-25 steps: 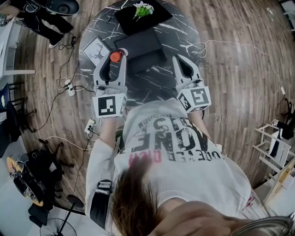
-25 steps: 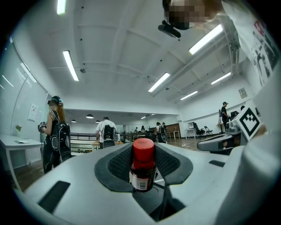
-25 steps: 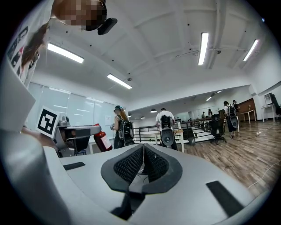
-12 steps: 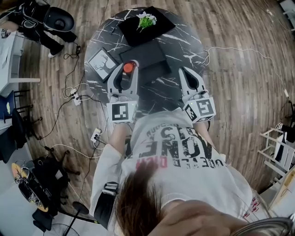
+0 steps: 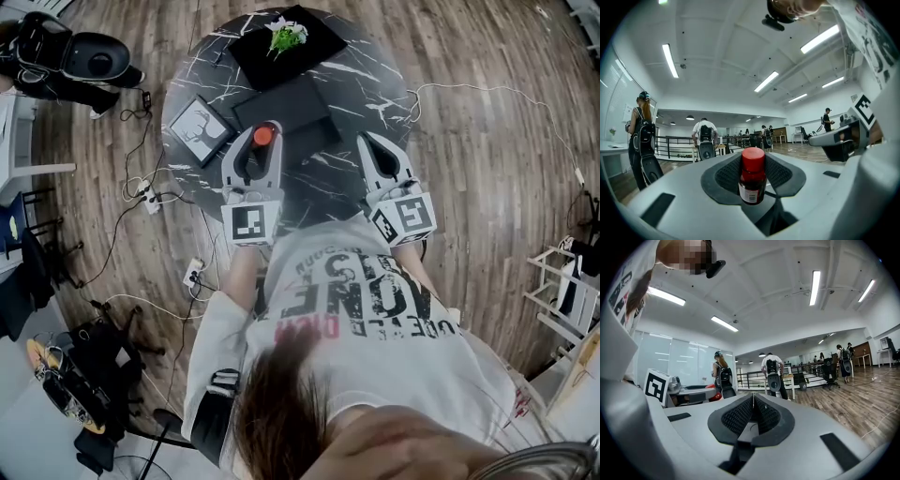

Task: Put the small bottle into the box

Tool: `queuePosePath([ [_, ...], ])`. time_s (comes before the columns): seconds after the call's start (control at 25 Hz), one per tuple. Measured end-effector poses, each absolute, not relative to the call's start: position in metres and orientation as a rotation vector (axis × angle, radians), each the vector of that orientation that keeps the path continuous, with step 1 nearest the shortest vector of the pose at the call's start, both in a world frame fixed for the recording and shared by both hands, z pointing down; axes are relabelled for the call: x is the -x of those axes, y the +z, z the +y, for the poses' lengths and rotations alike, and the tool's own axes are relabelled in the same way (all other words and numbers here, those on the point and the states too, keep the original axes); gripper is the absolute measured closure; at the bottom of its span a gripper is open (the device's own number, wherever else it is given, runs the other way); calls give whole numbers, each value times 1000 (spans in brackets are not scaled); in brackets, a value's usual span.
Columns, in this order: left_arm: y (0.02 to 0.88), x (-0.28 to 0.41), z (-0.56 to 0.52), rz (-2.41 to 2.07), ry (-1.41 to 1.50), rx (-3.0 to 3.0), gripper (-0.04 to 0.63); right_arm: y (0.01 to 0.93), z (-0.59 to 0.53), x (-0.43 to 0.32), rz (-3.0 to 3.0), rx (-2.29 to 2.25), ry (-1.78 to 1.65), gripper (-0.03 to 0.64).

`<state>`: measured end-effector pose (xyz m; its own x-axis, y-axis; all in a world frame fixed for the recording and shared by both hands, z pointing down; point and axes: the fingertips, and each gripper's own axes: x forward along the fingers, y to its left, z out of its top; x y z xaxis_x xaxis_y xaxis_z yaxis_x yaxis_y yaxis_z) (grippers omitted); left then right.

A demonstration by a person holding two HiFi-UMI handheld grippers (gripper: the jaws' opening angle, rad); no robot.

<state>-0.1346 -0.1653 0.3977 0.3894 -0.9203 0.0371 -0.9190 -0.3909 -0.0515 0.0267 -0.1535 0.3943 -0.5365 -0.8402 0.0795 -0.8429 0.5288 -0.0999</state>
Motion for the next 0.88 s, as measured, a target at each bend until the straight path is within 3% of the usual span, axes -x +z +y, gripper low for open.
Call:
queuePosePath([
  [0.88,441,126,-180,1679,-170,2681,457,402,-160,-32,-2670,-1505,218,614],
])
